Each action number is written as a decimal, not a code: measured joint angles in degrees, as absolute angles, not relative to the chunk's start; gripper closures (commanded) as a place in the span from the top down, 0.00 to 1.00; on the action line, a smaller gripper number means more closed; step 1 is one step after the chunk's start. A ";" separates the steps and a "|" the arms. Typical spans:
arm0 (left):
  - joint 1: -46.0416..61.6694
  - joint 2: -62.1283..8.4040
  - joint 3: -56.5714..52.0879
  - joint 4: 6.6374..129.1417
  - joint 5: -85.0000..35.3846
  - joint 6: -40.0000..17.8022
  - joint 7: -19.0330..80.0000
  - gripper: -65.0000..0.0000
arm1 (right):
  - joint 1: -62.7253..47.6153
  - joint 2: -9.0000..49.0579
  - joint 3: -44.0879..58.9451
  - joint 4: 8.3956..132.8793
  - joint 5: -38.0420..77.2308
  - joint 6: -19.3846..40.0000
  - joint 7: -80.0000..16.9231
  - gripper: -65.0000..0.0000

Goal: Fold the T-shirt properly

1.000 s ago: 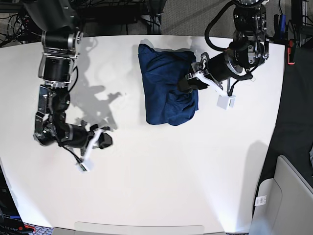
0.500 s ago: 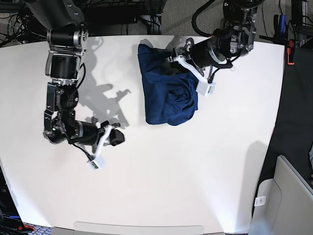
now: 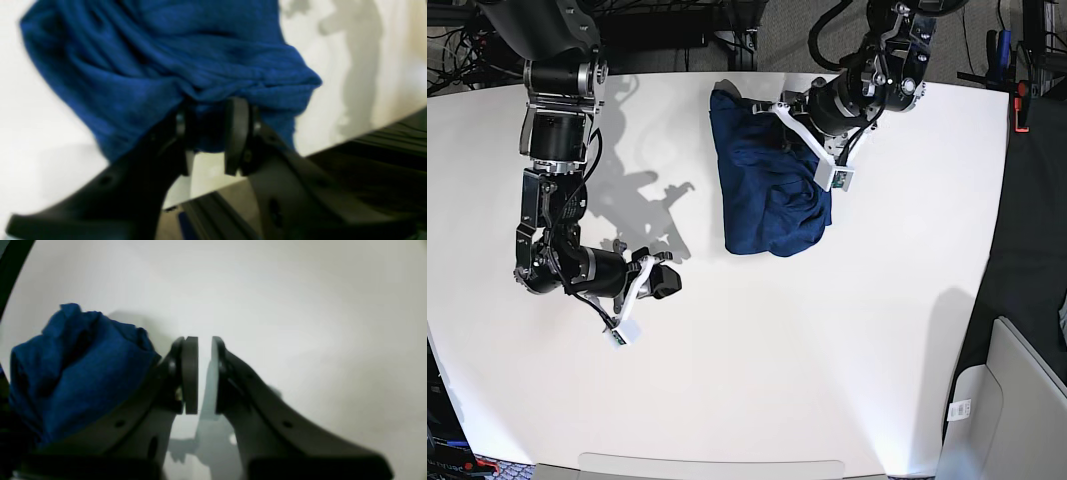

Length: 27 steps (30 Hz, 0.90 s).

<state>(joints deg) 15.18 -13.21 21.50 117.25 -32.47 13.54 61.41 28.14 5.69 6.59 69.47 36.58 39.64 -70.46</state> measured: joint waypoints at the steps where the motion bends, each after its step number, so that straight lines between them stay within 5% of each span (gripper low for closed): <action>1: 15.20 -13.19 21.50 117.25 -31.73 13.52 61.41 0.09 | 28.14 5.69 6.63 69.49 36.58 39.64 -70.46 0.08; 4: 15.22 -13.21 21.50 117.25 -28.77 13.50 61.65 0.01 | 28.12 5.54 6.61 69.47 36.58 39.64 -70.46 0.08; 18: 20.23 -13.69 20.56 117.03 -14.50 13.23 61.21 0.00 | 28.12 5.63 6.61 69.49 36.53 39.62 -70.46 0.08; 27: 19.77 -14.33 10.24 117.01 -13.54 13.50 58.26 0.00 | 28.14 3.77 6.48 69.47 36.77 39.64 -70.43 0.08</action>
